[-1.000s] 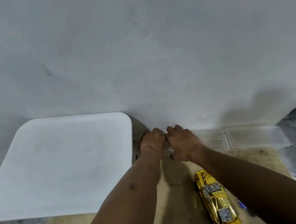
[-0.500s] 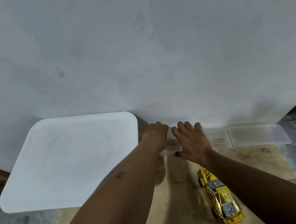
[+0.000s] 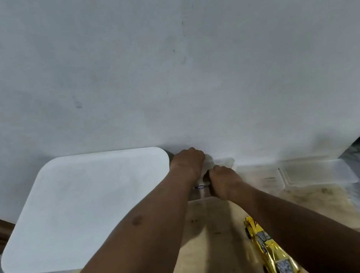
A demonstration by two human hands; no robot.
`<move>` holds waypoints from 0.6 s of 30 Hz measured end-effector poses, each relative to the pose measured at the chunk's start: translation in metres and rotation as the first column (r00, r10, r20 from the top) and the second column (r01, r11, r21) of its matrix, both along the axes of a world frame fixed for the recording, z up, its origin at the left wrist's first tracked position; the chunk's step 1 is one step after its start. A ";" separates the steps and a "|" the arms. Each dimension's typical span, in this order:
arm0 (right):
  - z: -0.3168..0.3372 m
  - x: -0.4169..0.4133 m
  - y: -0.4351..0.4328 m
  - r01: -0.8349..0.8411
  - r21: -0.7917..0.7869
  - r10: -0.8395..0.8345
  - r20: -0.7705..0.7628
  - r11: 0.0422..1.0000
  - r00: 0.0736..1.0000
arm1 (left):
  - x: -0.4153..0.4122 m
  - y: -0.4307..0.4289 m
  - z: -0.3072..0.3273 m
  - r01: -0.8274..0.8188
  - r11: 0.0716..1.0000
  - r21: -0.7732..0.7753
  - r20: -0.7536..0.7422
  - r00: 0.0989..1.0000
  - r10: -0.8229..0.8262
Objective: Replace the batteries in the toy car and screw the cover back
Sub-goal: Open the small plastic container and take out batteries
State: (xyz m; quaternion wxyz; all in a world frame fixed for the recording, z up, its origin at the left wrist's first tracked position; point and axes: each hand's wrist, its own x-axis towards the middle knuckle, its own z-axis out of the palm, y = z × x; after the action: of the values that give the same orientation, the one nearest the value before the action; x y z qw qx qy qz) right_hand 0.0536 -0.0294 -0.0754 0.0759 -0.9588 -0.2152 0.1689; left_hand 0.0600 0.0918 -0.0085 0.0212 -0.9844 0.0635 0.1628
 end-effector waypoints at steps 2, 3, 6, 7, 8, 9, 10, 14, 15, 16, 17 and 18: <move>-0.004 0.008 0.007 0.066 -0.026 -0.067 -0.055 0.997 0.996 | 0.003 0.000 0.001 0.002 1.000 -0.008 0.000 1.000 -0.002; -0.010 0.013 0.008 0.068 -0.028 -0.069 -0.041 0.997 0.997 | 0.004 -0.001 0.001 0.005 1.000 -0.011 -0.002 1.000 -0.005; -0.021 0.015 0.009 0.079 -0.023 -0.079 0.001 0.997 0.997 | 0.005 0.000 -0.001 0.010 1.000 -0.022 -0.022 1.000 -0.010; -0.023 0.014 0.008 0.047 -0.041 -0.047 -0.001 0.998 0.999 | 0.005 0.000 -0.002 0.010 1.000 -0.023 -0.029 1.000 -0.011; -0.023 0.013 0.008 0.014 -0.064 -0.015 -0.013 0.998 1.000 | 0.005 0.001 -0.003 0.011 1.000 -0.025 -0.035 0.999 -0.011; -0.020 0.010 0.008 -0.004 -0.088 0.001 -0.027 0.996 1.000 | 0.004 0.001 -0.003 0.009 1.000 -0.028 -0.038 0.999 -0.010; -0.018 0.008 0.006 -0.019 -0.108 0.015 -0.043 0.994 0.999 | 0.003 0.001 -0.004 0.008 1.000 -0.030 -0.039 0.999 -0.009; -0.015 0.004 0.001 -0.106 -0.094 0.105 -0.012 0.990 0.994 | 0.000 0.000 -0.008 0.007 1.000 -0.026 -0.053 0.999 -0.009; -0.013 0.001 0.000 -0.118 -0.080 0.118 -0.006 0.990 0.993 | -0.002 0.000 -0.008 0.008 1.000 -0.020 -0.056 0.998 -0.010; -0.012 -0.001 -0.001 -0.129 -0.065 0.129 0.005 0.990 0.992 | -0.003 0.001 -0.009 0.011 1.000 -0.016 -0.057 0.998 -0.012; -0.010 -0.004 -0.002 -0.140 -0.056 0.141 0.021 0.989 0.990 | -0.004 0.001 -0.009 0.014 1.000 -0.015 -0.059 0.998 -0.015; -0.008 -0.007 -0.004 -0.154 -0.049 0.156 0.033 0.987 0.987 | -0.005 0.001 -0.010 0.019 1.000 -0.016 -0.059 0.998 -0.020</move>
State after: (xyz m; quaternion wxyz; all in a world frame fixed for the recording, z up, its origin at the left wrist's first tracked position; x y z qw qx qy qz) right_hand 0.0468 -0.0339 -0.0832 0.0365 -0.9436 -0.2865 0.1617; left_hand 0.0551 0.0927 -0.0180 0.0134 -0.9786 0.0750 0.1913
